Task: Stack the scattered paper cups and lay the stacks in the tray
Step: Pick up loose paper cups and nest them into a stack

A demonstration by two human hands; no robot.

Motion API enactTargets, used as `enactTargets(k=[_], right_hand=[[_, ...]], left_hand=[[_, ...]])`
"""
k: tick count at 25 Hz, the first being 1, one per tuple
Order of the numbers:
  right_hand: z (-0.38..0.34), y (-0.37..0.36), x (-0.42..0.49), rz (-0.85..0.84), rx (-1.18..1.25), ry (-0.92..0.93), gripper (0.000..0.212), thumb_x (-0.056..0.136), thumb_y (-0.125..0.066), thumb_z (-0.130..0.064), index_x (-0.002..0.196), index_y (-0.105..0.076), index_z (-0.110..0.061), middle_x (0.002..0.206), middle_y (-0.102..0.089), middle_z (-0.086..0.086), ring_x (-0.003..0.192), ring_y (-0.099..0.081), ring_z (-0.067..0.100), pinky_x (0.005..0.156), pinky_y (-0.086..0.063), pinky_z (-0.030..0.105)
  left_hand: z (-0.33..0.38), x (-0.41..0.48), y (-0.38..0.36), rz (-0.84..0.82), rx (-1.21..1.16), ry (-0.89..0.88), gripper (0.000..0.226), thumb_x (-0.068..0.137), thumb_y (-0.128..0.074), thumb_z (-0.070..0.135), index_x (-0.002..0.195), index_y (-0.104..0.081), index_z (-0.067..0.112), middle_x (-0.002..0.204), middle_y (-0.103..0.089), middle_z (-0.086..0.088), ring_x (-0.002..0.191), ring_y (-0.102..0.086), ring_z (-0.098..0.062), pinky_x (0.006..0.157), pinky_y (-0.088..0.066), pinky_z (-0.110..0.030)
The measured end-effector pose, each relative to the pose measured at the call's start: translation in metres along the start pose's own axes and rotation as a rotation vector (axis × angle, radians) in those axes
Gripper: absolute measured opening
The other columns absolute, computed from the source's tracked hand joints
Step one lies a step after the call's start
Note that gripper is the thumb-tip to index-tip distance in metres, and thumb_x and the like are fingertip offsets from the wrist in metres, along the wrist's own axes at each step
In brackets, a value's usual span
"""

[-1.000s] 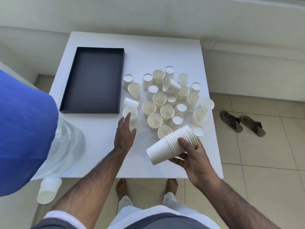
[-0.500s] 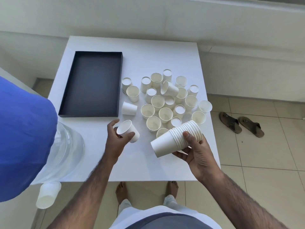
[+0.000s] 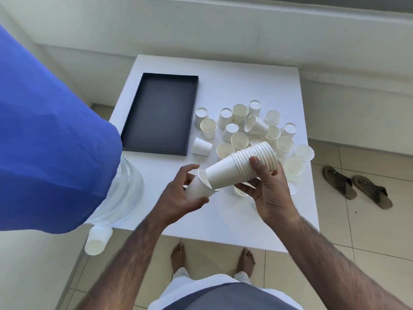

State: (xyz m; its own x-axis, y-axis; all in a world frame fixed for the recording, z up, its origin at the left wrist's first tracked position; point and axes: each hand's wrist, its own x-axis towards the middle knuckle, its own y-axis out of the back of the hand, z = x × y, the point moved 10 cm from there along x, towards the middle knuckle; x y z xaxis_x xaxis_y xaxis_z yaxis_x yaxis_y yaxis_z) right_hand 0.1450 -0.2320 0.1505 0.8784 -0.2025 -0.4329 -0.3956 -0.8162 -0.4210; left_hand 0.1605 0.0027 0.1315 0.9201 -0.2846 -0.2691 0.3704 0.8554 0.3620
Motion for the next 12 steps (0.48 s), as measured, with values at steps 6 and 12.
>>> enactTargets(k=[6, 12], right_hand=[[0.005, 0.0, -0.008, 0.039, -0.083, 0.047, 0.061, 0.081, -0.082, -0.023, 0.135, -0.053, -0.026, 0.133, -0.064, 0.014, 0.12, -0.065, 0.04, 0.081, -0.063, 0.052], [0.017, -0.01, -0.023, -0.023, -0.101, -0.019, 0.056, 0.084, -0.075, -0.034, 0.135, -0.054, -0.022, 0.123, -0.066, 0.013, 0.101, -0.072, 0.031, 0.083, -0.062, 0.052]], left_hand=[[0.002, -0.006, -0.002, -0.01, -0.15, 0.001, 0.079, 0.078, -0.088, 0.022, 0.141, -0.048, 0.048, 0.124, -0.062, 0.008, 0.104, -0.068, -0.013, 0.082, -0.062, -0.031], [0.012, -0.006, -0.01, 0.019, -0.508, 0.032, 0.065, 0.078, -0.086, 0.016, 0.136, -0.058, 0.025, 0.124, -0.066, -0.001, 0.102, -0.069, -0.01, 0.088, -0.059, -0.027]])
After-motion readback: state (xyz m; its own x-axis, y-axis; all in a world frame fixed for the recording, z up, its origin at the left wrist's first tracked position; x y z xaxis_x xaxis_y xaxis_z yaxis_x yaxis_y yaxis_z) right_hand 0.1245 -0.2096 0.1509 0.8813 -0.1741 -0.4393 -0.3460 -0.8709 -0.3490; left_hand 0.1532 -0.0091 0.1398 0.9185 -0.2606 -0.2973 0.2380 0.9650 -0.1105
